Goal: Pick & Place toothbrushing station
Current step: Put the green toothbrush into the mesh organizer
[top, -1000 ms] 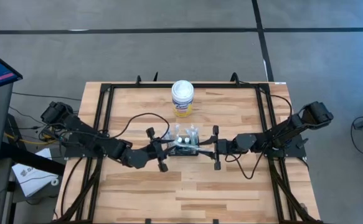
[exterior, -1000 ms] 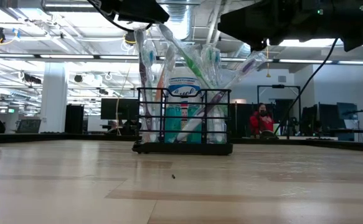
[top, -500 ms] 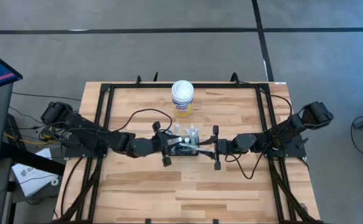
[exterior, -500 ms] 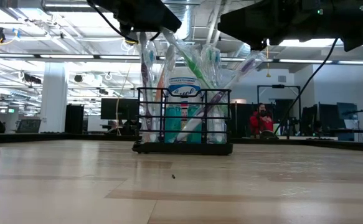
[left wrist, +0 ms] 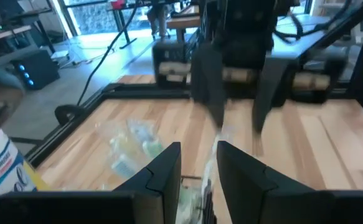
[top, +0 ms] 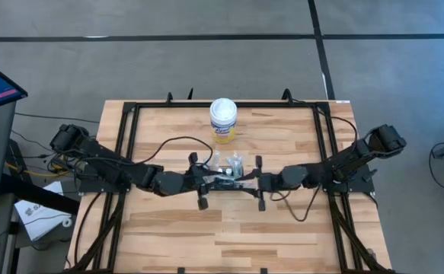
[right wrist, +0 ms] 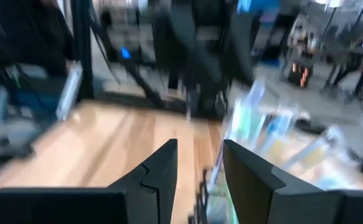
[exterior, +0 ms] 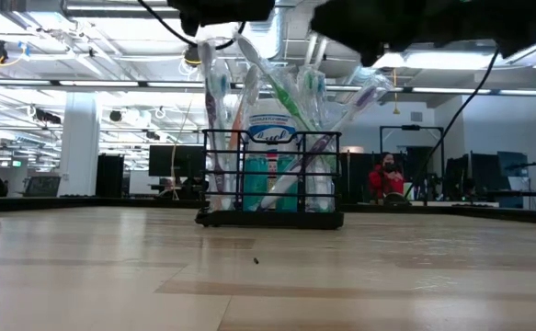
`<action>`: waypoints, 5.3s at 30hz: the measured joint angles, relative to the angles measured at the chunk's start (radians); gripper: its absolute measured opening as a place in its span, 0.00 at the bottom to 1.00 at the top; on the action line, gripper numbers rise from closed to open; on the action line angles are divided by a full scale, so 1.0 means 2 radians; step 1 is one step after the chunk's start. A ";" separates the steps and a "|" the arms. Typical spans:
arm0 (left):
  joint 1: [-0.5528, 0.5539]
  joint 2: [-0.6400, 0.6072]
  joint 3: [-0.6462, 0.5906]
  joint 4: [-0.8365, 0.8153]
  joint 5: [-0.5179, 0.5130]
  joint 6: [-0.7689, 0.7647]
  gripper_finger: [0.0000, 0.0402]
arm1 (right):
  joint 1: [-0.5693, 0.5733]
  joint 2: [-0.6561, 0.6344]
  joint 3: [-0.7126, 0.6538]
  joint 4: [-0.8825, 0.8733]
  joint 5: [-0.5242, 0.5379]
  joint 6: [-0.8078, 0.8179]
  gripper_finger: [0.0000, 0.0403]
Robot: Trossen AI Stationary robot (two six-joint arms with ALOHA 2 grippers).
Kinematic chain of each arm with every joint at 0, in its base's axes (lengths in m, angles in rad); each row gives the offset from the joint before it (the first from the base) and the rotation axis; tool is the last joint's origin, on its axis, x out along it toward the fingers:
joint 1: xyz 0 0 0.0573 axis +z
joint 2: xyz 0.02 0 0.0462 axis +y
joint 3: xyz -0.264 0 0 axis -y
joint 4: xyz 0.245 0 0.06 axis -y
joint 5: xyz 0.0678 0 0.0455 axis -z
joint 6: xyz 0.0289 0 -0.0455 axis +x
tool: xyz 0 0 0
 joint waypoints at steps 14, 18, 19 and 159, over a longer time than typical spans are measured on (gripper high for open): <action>-0.045 0.000 0.014 0.000 -0.023 0.015 0.24 | -0.015 0.044 0.139 -0.178 0.021 -0.014 0.29; -0.059 -0.005 0.014 0.001 -0.046 0.016 0.24 | -0.017 0.070 0.175 -0.234 0.037 -0.017 0.29; -0.064 -0.009 0.014 -0.003 -0.052 0.016 0.24 | -0.019 0.077 0.185 -0.241 0.038 -0.017 0.29; -0.113 -0.042 -0.008 0.008 -0.057 -0.005 0.24 | 0.030 -0.034 0.000 -0.182 0.193 0.094 0.00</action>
